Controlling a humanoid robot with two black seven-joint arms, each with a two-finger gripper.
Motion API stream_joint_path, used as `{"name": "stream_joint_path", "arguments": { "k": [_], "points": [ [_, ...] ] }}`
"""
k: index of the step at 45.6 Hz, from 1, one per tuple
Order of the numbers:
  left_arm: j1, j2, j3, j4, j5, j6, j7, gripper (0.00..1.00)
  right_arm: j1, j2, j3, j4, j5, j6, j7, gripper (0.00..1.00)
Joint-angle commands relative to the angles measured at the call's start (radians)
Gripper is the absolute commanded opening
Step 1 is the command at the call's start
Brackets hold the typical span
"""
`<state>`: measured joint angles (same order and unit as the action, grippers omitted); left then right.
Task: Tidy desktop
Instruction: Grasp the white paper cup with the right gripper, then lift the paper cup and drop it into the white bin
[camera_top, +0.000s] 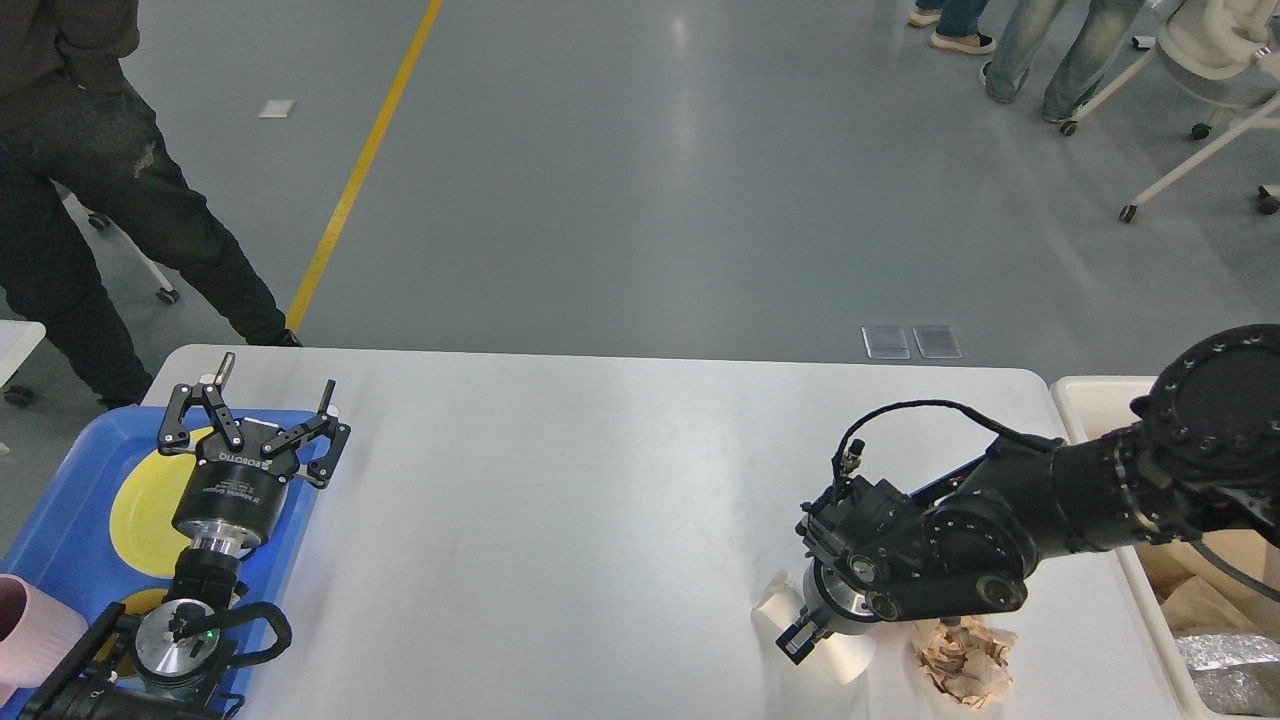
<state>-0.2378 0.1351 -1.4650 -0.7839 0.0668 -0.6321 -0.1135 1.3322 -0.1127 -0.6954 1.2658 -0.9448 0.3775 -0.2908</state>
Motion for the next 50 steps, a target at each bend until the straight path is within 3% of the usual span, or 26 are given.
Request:
{"name": "stream_joint_path", "arguments": {
  "k": [1,7,14,24,33,36,40,41,42,44,50],
  "points": [
    [0.000,0.000,0.000,0.000,-0.001,0.000,0.000,0.97,0.044,-0.001,-0.024,-0.006,0.156,0.001,0.004,0.00],
    [0.000,0.000,0.000,-0.001,0.001,0.000,0.000,0.97,0.108,-0.001,-0.032,0.009,0.248,0.014,0.013,0.00],
    [0.000,0.000,0.000,0.000,0.001,0.002,0.000,0.97,0.249,-0.010,-0.044,0.064,0.552,0.049,0.015,0.00],
    [0.000,0.000,0.000,0.000,0.001,0.000,0.000,0.97,0.534,-0.018,-0.212,0.069,0.843,0.274,0.012,0.00],
    [0.000,0.000,0.000,0.000,-0.001,0.000,0.000,0.97,0.827,-0.097,-0.433,0.124,1.029,0.360,0.021,0.00],
    [0.000,0.000,0.000,0.000,-0.001,0.000,0.000,0.97,0.950,-0.097,-0.539,0.174,1.048,0.362,0.085,0.00],
    [0.000,0.001,0.000,0.000,-0.001,0.000,0.000,0.97,1.045,-0.088,-0.657,0.213,1.058,0.371,0.250,0.00],
    [0.000,0.000,0.000,0.000,-0.001,0.002,0.000,0.97,1.082,-0.079,-0.714,0.227,1.058,0.385,0.319,0.00],
    [0.000,0.001,0.000,0.000,-0.001,0.000,0.000,0.97,1.097,-0.071,-0.742,0.231,1.058,0.396,0.346,0.00],
    [0.000,0.000,0.000,0.000,-0.001,0.000,0.000,0.97,1.121,-0.056,-0.785,0.231,1.058,0.411,0.373,0.00],
    [0.000,0.001,0.000,0.000,0.001,0.000,0.000,0.97,1.134,-0.053,-0.839,0.241,1.058,0.420,0.378,0.00]
  ]
}}
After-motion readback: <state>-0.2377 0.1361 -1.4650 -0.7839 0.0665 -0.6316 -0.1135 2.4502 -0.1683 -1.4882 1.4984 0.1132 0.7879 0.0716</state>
